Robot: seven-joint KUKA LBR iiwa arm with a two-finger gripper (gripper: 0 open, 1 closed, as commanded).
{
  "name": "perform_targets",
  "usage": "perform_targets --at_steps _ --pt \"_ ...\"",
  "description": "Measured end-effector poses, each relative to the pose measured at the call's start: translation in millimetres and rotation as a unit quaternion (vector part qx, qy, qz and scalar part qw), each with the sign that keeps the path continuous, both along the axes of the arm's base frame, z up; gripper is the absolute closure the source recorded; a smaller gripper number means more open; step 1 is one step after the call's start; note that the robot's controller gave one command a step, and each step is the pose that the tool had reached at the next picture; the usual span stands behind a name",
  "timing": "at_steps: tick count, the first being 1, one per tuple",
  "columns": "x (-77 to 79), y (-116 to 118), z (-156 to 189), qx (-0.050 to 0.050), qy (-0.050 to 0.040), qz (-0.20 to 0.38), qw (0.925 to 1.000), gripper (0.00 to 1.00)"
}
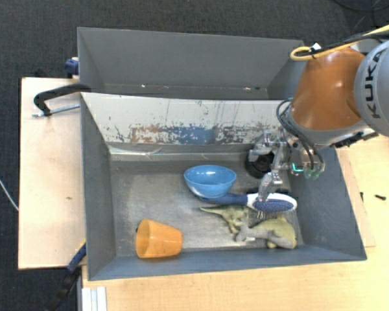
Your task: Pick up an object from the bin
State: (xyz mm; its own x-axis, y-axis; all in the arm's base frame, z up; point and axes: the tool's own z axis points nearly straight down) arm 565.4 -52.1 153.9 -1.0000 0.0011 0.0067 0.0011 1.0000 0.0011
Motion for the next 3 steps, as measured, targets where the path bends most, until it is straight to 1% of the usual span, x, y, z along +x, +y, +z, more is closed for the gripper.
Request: perform_targets --at_steps 1,2,3 --pt "-28.5 46.9 -83.3 -0.001 -0.0069 0.012 0.9999 0.00" --pt "-26.6 47.1 -80.0 0.000 -0.0095 0.012 0.9999 1.00" --pt "-31.1 3.3 99.1 -0.001 -0.0092 0.080 0.9968 1.00"
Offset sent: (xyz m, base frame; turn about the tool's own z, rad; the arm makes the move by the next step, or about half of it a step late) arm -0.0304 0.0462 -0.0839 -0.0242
